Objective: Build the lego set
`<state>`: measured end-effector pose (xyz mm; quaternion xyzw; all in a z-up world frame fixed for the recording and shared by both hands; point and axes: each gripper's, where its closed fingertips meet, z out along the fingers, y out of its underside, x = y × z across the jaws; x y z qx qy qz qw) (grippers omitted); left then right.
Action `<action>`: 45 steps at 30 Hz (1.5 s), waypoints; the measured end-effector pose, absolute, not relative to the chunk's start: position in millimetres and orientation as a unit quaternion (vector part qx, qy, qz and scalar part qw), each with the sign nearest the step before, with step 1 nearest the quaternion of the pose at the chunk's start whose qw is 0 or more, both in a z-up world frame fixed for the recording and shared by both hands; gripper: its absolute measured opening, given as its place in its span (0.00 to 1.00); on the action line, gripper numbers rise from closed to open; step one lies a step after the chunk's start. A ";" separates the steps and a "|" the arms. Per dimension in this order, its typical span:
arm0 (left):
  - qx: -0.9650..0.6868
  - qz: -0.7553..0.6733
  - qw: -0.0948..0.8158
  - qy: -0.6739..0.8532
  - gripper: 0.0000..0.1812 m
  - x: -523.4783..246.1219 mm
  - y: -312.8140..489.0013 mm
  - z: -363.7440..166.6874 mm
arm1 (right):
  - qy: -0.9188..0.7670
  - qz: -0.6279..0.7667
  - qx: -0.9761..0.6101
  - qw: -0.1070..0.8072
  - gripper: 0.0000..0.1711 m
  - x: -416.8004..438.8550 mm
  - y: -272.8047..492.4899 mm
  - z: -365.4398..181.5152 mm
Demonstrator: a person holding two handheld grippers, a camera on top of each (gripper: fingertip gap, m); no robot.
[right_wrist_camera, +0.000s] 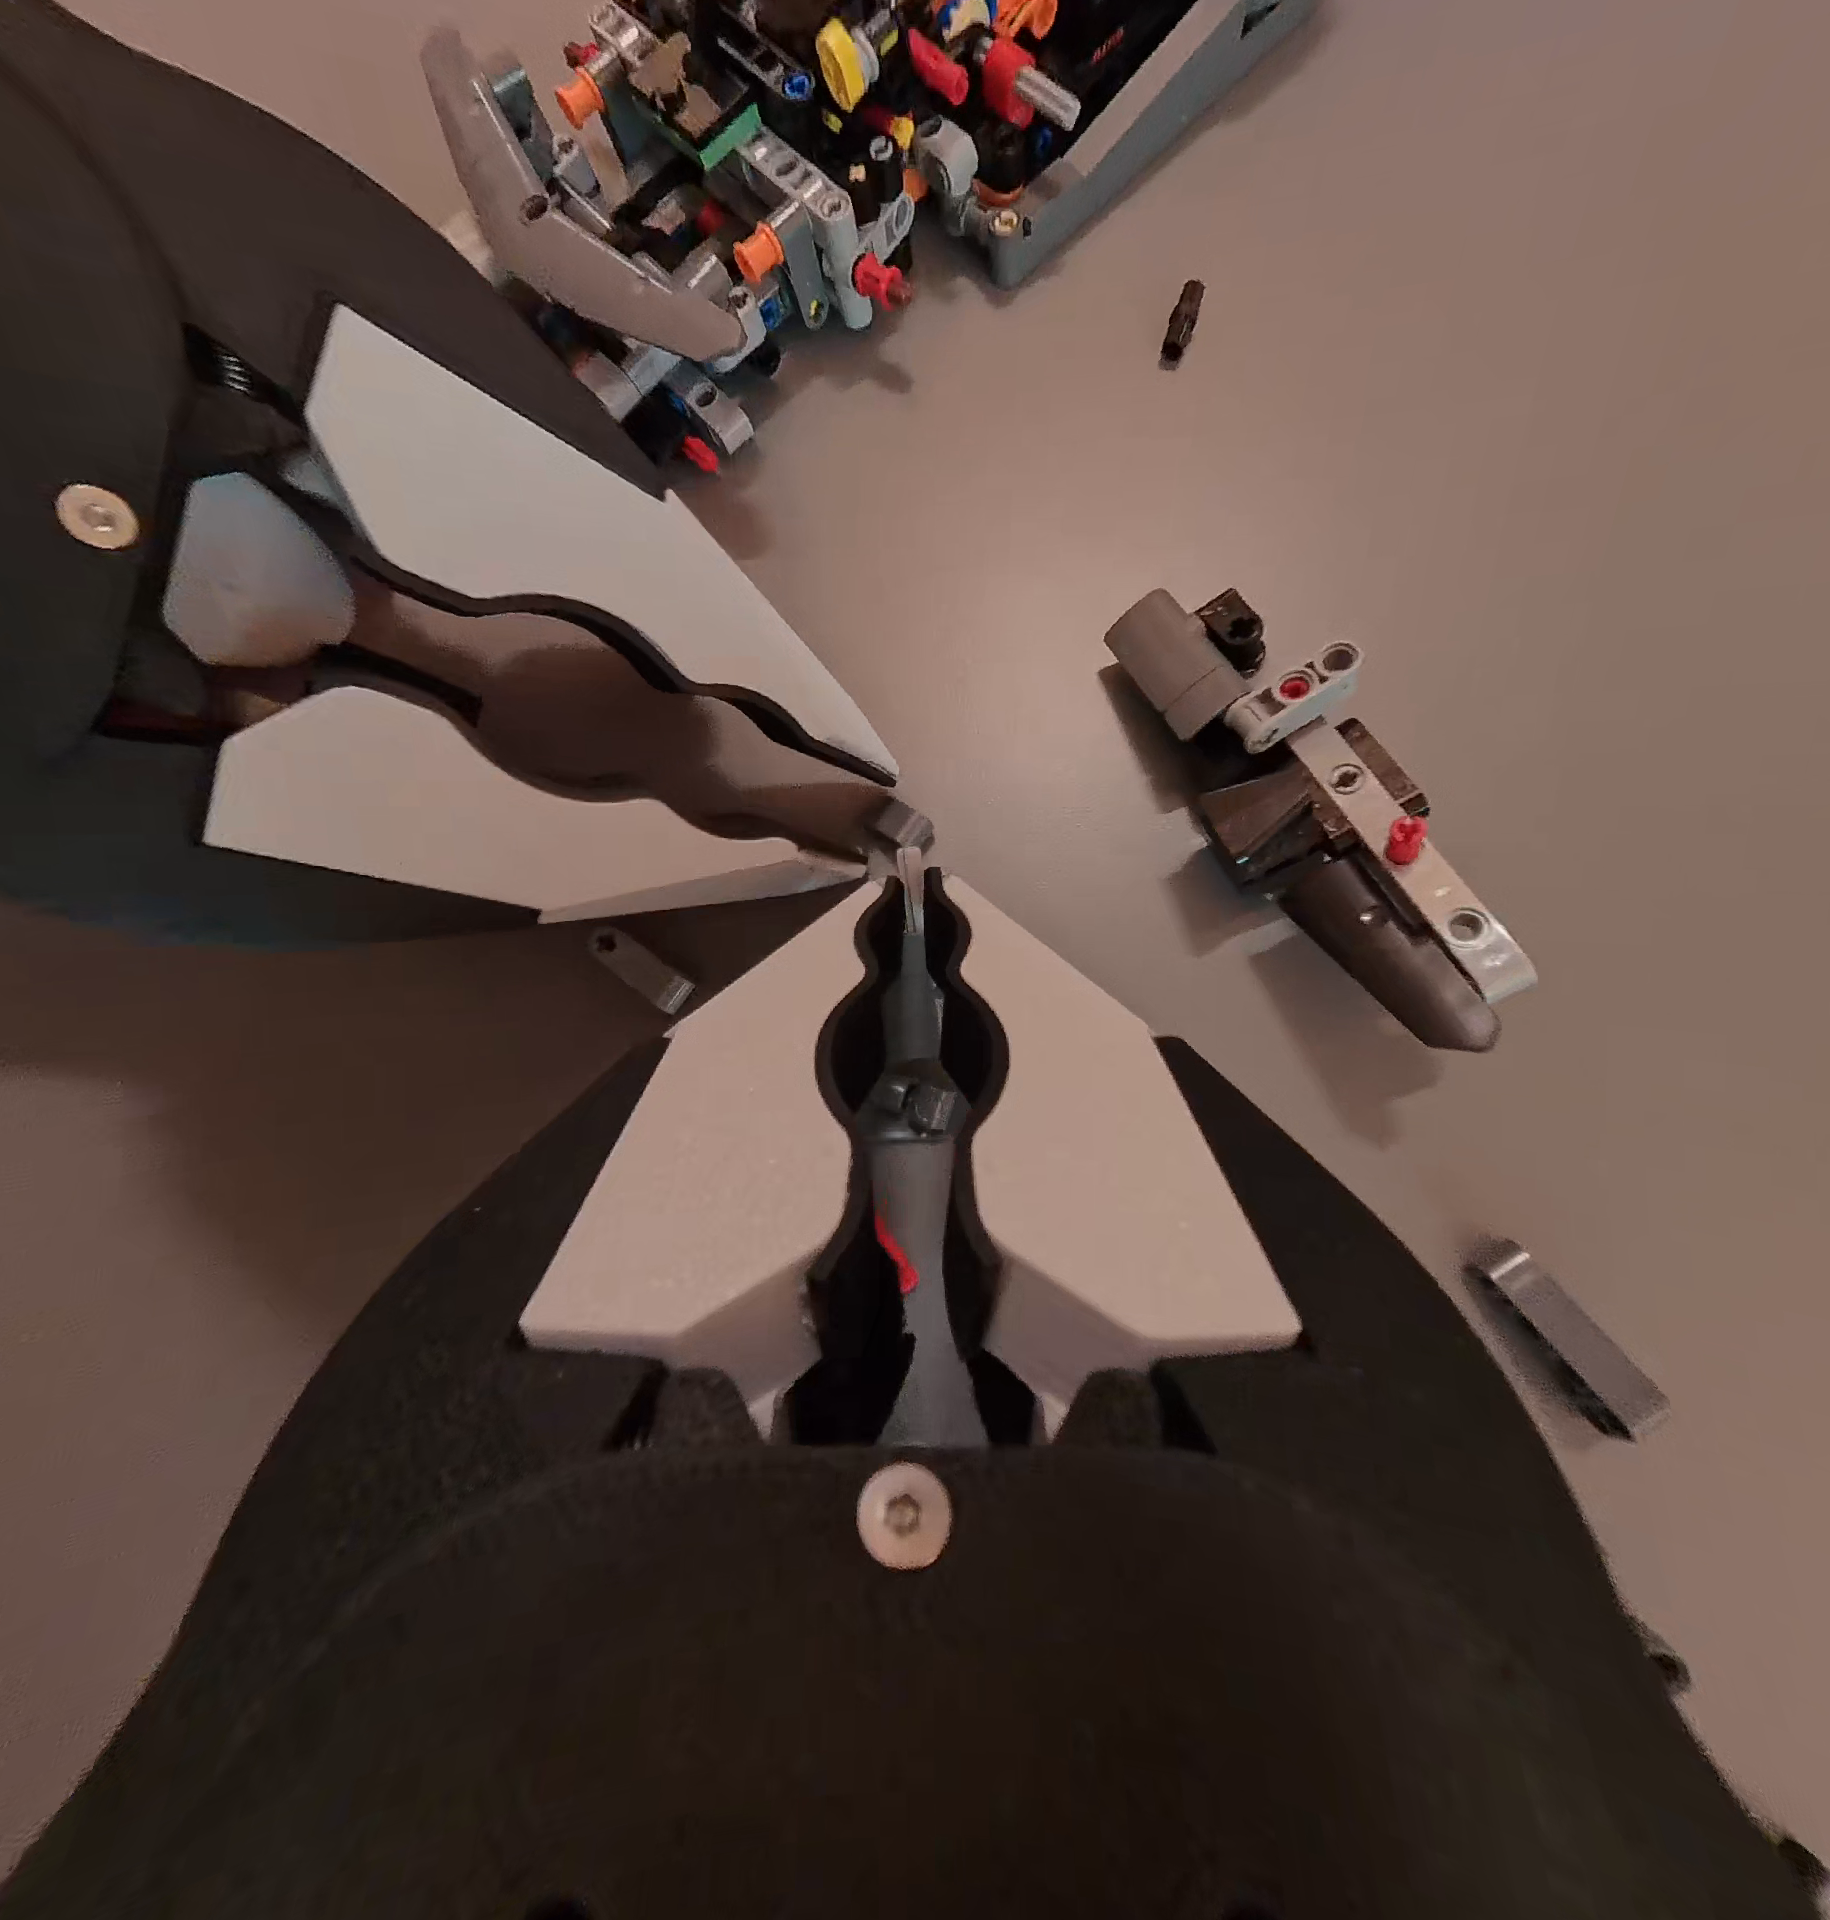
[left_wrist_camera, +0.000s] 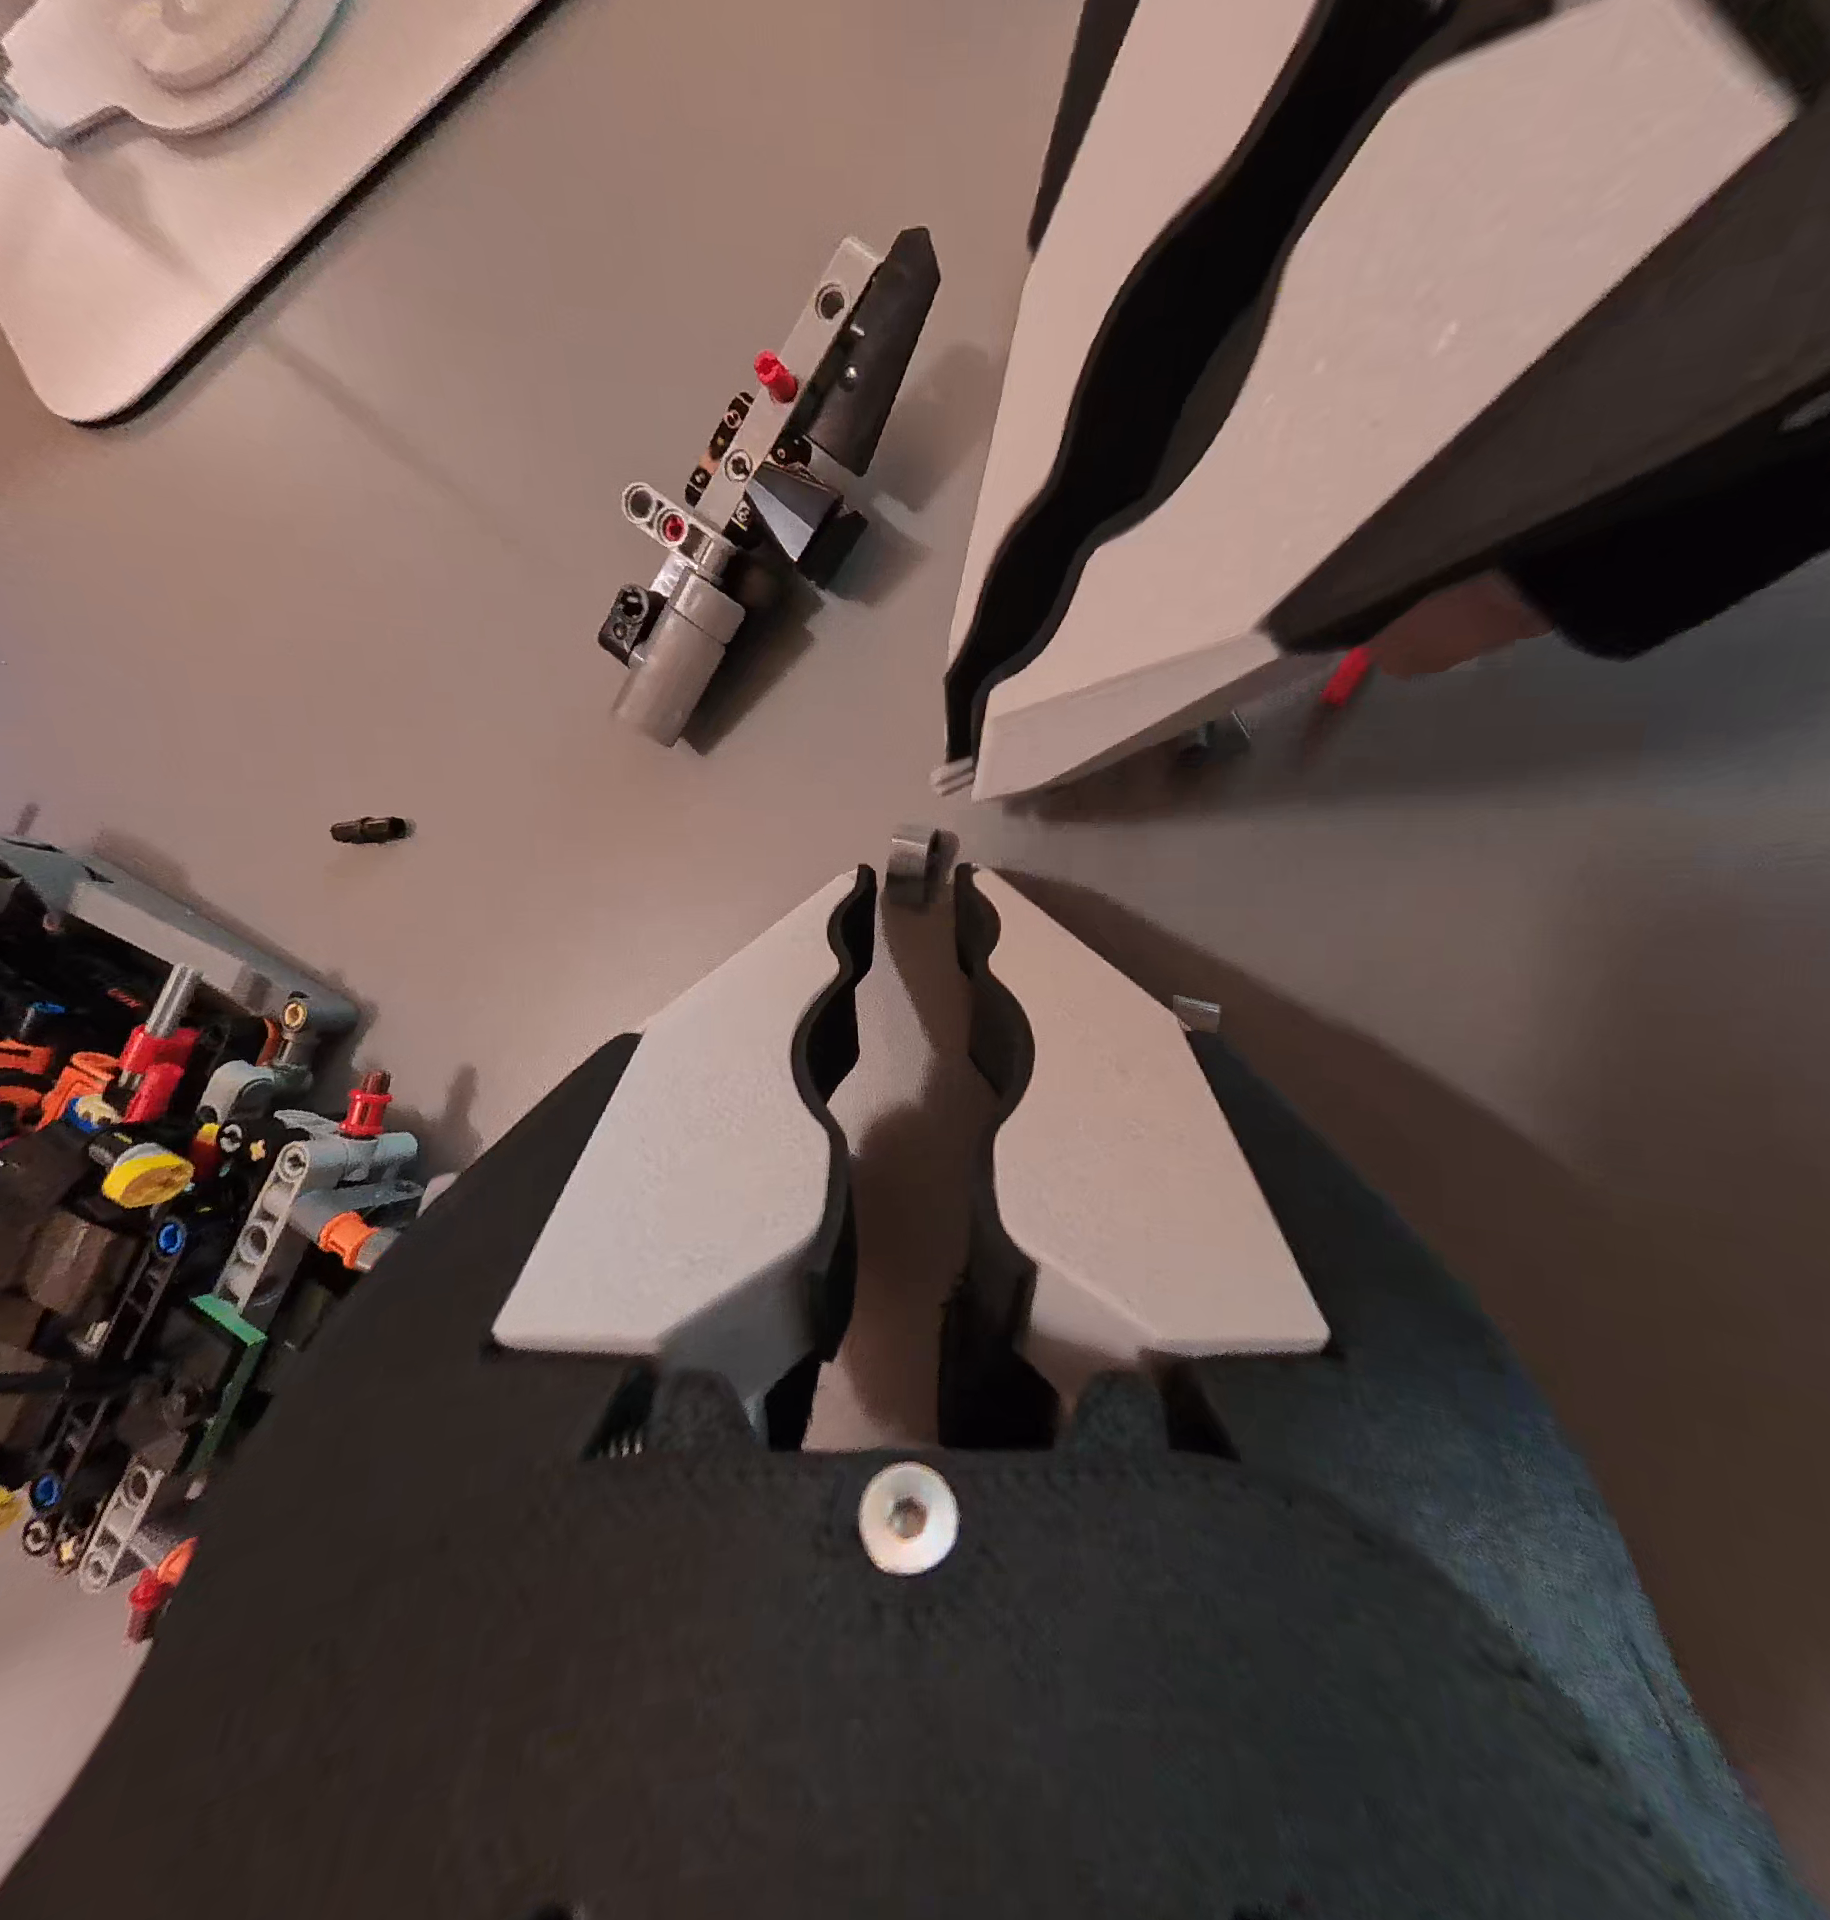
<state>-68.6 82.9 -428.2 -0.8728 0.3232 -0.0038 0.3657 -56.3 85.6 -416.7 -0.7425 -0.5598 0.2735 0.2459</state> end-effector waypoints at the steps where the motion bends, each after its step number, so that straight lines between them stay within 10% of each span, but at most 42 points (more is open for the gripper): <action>1: -0.873 -0.006 0.363 0.324 0.08 -68.5 82.0 -429.8 | -0.559 0.273 -0.744 0.243 0.01 -57.7 85.3 -419.8; 45: -0.869 -0.008 0.384 0.312 0.00 -73.1 86.2 -429.5 | -0.614 0.248 -0.718 0.215 0.01 -61.2 88.4 -428.8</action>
